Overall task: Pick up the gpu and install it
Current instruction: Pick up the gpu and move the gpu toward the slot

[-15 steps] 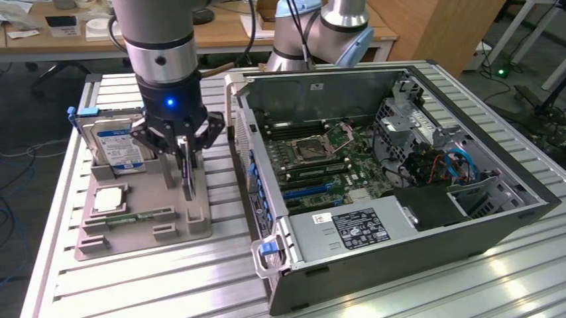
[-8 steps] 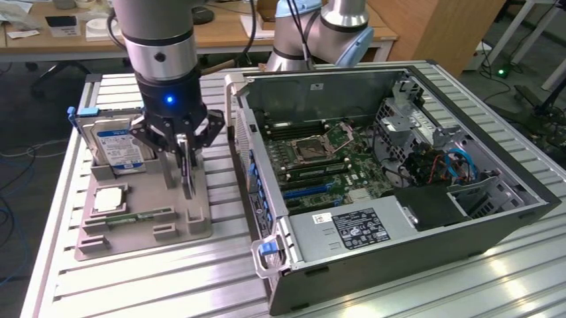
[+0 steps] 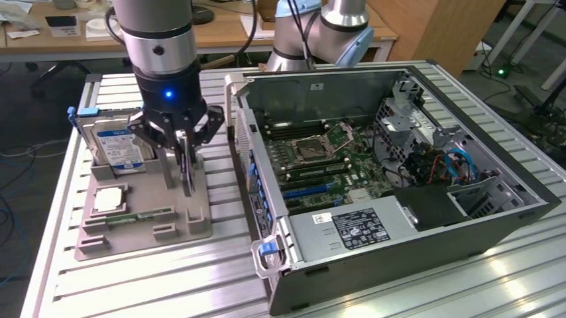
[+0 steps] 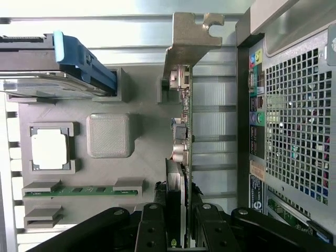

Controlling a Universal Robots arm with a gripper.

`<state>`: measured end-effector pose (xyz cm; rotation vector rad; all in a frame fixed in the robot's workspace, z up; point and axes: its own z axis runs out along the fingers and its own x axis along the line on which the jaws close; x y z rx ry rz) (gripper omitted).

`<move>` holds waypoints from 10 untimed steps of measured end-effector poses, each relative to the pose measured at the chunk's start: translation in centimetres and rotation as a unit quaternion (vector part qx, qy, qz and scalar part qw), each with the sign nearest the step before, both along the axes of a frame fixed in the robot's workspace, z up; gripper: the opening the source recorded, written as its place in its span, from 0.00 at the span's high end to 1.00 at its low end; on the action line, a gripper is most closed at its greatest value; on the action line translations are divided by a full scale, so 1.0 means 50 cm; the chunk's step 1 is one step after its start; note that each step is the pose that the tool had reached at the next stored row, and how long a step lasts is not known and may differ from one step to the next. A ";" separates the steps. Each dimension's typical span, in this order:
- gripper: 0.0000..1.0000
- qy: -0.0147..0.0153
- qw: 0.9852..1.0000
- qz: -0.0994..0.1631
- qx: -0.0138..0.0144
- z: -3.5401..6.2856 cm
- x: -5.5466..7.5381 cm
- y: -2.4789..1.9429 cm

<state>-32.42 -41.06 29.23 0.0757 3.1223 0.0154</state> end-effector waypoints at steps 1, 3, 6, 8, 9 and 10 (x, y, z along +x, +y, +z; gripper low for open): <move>0.73 0.000 1.000 0.000 0.000 0.001 0.000 0.0000; 0.73 0.000 1.000 0.000 0.000 0.004 0.000 0.0000; 0.73 0.000 1.000 0.000 0.000 0.008 0.000 0.0000; 0.73 0.000 1.000 0.000 0.000 0.011 0.000 0.0000; 0.73 0.000 1.000 0.000 0.000 0.012 0.000 0.0000; 0.73 0.000 1.000 0.000 0.000 0.013 0.000 0.0000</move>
